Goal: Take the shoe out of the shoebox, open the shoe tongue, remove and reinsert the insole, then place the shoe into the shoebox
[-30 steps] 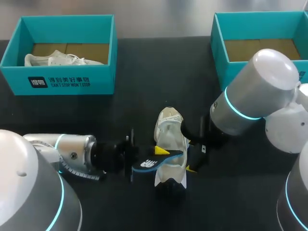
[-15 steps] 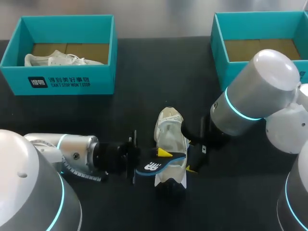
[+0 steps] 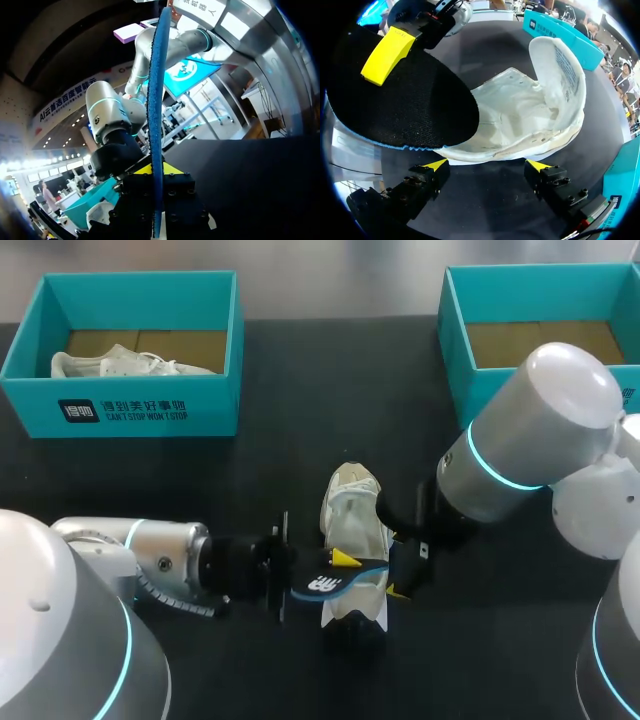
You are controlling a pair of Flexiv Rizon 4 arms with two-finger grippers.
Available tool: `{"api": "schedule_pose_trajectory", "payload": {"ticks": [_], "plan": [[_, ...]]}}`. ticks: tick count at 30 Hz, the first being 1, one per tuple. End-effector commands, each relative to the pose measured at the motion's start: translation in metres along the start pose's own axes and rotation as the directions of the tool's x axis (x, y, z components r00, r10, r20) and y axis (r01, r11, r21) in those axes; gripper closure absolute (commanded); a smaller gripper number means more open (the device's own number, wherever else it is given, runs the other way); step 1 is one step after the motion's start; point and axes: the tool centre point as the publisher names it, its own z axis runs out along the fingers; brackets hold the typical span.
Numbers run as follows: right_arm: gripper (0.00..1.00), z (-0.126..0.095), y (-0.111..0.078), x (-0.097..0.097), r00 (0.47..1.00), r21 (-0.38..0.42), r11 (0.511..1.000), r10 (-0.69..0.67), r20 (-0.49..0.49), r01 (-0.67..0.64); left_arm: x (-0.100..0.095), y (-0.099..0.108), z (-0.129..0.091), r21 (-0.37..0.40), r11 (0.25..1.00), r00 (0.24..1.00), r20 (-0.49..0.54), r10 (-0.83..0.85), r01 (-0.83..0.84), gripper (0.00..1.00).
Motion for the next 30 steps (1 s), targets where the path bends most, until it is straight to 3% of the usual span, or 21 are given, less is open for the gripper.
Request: {"api": "schedule_pose_trajectory", "payload": {"ticks": [1, 14, 30], "plan": [[0.00, 0.001, 0.000, 0.001, 1.000, 0.000, 1.000, 0.001, 0.004, -0.001, 0.001, 0.002, -0.002, 0.002, 1.000, 1.000, -0.006, -0.001, 0.001, 1.00], [0.00, 0.001, 0.000, 0.001, 1.000, 0.000, 1.000, 0.001, 0.004, -0.001, 0.001, 0.011, -0.004, 0.056, 0.998, 1.000, -0.018, 0.014, -0.013, 1.00], [0.00, 0.001, 0.000, 0.001, 1.000, 0.000, 1.000, 0.001, 0.004, -0.001, 0.001, 0.022, -0.001, 0.041, 0.994, 0.993, -0.066, 0.099, -0.097, 1.00]]}}
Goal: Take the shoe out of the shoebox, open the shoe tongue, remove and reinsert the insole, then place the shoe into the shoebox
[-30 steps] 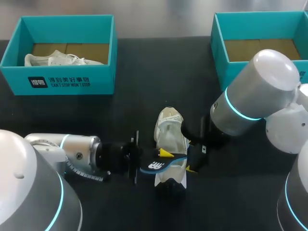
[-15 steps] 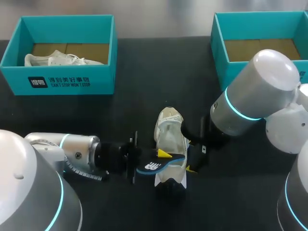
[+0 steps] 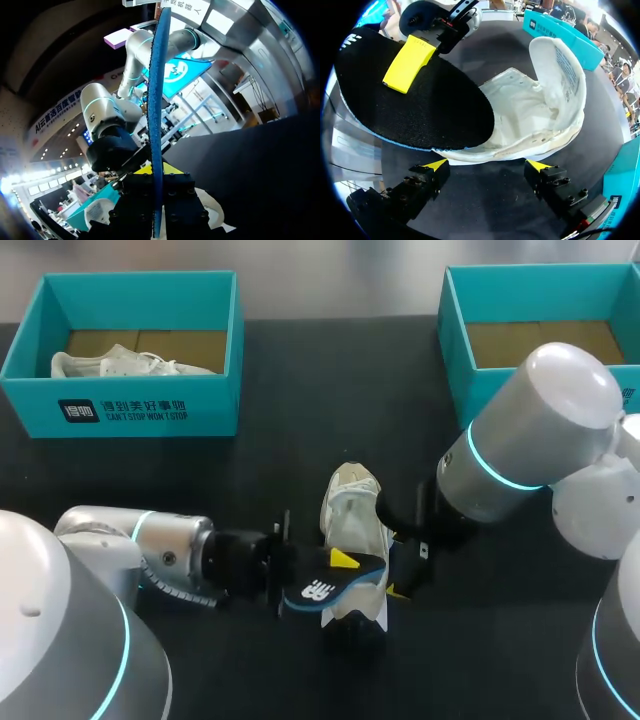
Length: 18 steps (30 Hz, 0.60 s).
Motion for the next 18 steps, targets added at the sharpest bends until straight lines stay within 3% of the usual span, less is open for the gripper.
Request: {"api": "schedule_pose_trajectory", "payload": {"ticks": [1, 18], "plan": [[0.00, 0.001, 0.000, 0.001, 1.000, 0.000, 1.000, 0.001, 0.004, -0.001, 0.000, 0.004, 0.002, -0.005, 1.000, 1.000, -0.018, 0.015, -0.015, 1.00], [0.00, 0.001, 0.000, 0.001, 1.000, 0.000, 1.000, 0.001, 0.004, -0.001, 0.007, 0.015, -0.003, -0.023, 0.997, 0.997, -0.022, 0.069, -0.070, 1.00]]}}
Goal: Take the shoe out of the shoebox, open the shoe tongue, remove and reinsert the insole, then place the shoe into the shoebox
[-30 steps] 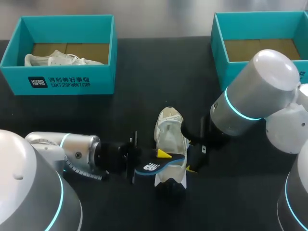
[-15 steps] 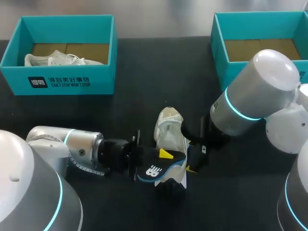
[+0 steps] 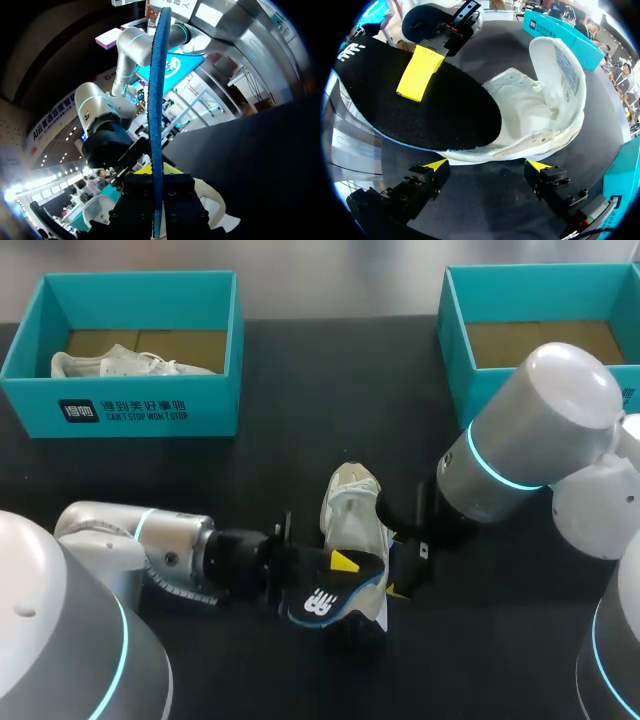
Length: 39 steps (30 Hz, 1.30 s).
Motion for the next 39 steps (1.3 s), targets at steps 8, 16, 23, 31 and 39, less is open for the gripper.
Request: {"api": "schedule_pose_trajectory", "payload": {"ticks": [8, 16, 23, 31, 39], "plan": [[0.00, 0.001, 0.000, 0.001, 1.000, 0.000, 1.000, 0.001, 0.004, -0.001, -0.002, 0.008, -0.004, -0.036, 0.999, 1.000, 0.016, 0.022, -0.021, 1.00], [0.00, 0.001, 0.000, 0.001, 1.000, 0.000, 1.000, 0.001, 0.004, -0.001, -0.007, 0.012, -0.005, -0.049, 0.999, 0.999, 0.036, 0.002, 0.000, 1.00], [0.00, 0.001, 0.000, 0.001, 1.000, 0.000, 1.000, 0.001, 0.004, -0.001, -0.008, 0.016, -0.006, -0.059, 0.998, 0.999, 0.033, -0.001, 0.003, 1.00], [0.00, 0.001, 0.000, 0.001, 1.000, 0.000, 1.000, 0.001, 0.004, -0.001, -0.005, 0.024, -0.003, -0.087, 0.996, 1.000, 0.012, 0.018, -0.016, 1.00], [0.00, 0.001, 0.000, 0.001, 1.000, 0.000, 1.000, 0.001, 0.004, -0.001, -0.004, 0.035, -0.003, -0.111, 0.994, 1.000, 0.027, 0.002, 0.001, 1.00]]}}
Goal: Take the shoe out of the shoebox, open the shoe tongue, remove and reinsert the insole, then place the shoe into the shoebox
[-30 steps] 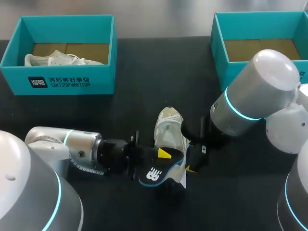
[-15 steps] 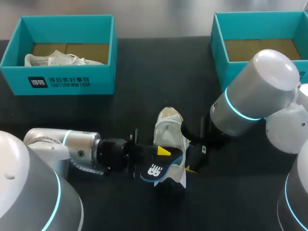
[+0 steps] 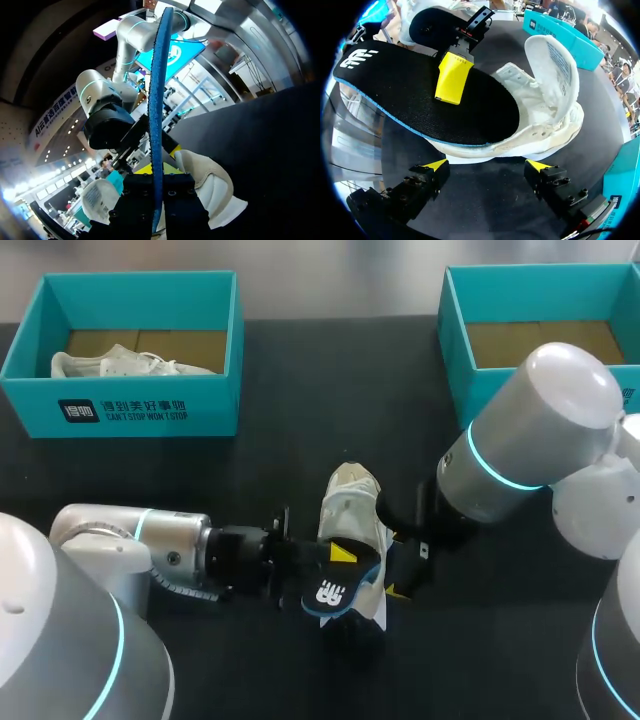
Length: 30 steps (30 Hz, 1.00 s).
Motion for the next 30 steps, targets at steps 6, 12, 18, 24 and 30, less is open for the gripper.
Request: {"api": "schedule_pose_trajectory", "payload": {"ticks": [6, 12, 18, 24, 30], "plan": [[0.00, 0.001, 0.000, 0.001, 1.000, 0.000, 1.000, 0.001, 0.004, -0.001, 0.000, 0.011, 0.005, -0.003, 0.999, 0.999, 0.027, -0.038, 0.039, 1.00], [0.00, 0.001, 0.000, 0.001, 1.000, 0.000, 1.000, 0.001, 0.004, -0.001, -0.003, 0.018, 0.006, -0.012, 0.999, 0.999, 0.028, -0.044, 0.045, 1.00], [0.00, 0.001, 0.000, 0.001, 1.000, 0.000, 1.000, 0.001, 0.004, -0.001, -0.008, 0.021, 0.008, -0.029, 0.999, 1.000, 0.015, -0.014, 0.014, 1.00], [0.00, 0.001, 0.000, 0.001, 1.000, 0.000, 1.000, 0.001, 0.004, -0.001, -0.009, 0.025, 0.010, -0.070, 0.997, 1.000, -0.023, 0.012, -0.013, 1.00], [0.00, 0.001, 0.000, 0.001, 1.000, 0.000, 1.000, 0.001, 0.004, -0.001, -0.012, 0.029, 0.009, -0.083, 0.996, 1.000, -0.006, 0.011, -0.011, 1.00]]}}
